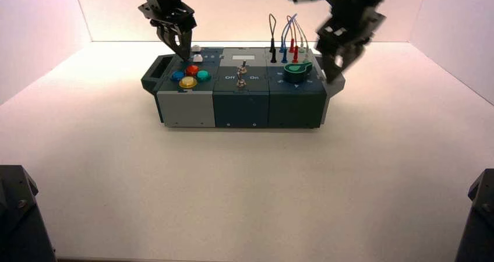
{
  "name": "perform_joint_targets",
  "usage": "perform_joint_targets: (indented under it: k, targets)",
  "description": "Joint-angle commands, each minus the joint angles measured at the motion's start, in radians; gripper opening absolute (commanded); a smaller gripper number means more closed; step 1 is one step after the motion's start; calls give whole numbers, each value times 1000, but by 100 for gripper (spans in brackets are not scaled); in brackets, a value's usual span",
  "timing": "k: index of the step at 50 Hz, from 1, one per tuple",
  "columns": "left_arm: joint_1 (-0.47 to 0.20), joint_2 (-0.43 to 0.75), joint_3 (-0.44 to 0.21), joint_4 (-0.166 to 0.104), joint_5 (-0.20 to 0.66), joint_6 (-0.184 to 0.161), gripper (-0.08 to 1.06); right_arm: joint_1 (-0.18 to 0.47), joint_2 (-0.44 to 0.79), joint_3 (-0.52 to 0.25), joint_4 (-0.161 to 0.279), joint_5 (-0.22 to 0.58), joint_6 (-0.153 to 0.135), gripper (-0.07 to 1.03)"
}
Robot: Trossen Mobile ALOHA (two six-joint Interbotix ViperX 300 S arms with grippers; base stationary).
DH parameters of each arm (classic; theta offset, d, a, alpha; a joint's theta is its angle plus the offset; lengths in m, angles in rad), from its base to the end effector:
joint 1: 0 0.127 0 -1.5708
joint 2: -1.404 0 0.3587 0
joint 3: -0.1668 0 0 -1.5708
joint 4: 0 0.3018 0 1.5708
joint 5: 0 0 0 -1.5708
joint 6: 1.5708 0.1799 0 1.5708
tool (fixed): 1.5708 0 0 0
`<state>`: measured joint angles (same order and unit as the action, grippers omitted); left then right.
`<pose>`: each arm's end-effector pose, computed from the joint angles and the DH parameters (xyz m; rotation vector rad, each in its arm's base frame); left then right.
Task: Rotate the box counterclockwise.
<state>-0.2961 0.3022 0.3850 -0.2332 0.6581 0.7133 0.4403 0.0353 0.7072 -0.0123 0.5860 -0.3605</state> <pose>0.4111 -0.1520 0.0825 0.5422 1.2122 -0.7172 0.3059 0.1428 0.0997 -0.6077 1.2320 0.6103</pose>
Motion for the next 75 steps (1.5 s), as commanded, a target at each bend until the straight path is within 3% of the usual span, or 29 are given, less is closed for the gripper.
perform_joint_targets:
  k: [1,6,12,18,22,25,28,30,35,40,41,47,58,75]
  targets:
    - [12,-34,6,3,0,-6,-3,3,-11,-31,5,-6,0,-2]
    - [18,-61,2,3,0,-11,-3,3,-12,-25,5,-5,0,-2]
    - [20,-129,-3,11,14,-40,-3,3,-17,-9,5,-5,0,-2]
    - [37,-160,-9,21,35,-129,1,3,-17,-8,3,-6,0,-2]
    - [57,-164,-17,23,54,-183,28,2,-17,-6,5,-6,0,-2]
    - [78,-164,-20,26,72,-229,65,3,-18,-8,5,-6,0,-2]
    - [89,-166,-15,31,84,-265,83,3,-20,-5,5,-5,0,-2]
    - [103,-166,-9,43,89,-313,90,3,-20,-5,5,-5,0,-2]
    - [112,-155,0,58,87,-379,87,3,-20,-8,5,-6,0,-2]
    - [114,-140,0,61,80,-399,79,3,-21,-8,5,-6,0,-2]
    - [112,-129,-2,61,69,-400,74,3,-20,-5,5,-6,2,-2]
    - [112,-100,-5,67,60,-397,73,3,-20,3,3,-5,2,-2]
    - [114,-69,9,115,48,-399,73,3,-21,5,3,-6,2,-2]
    - [112,-3,9,118,41,-397,71,3,-11,9,5,-6,2,-2]
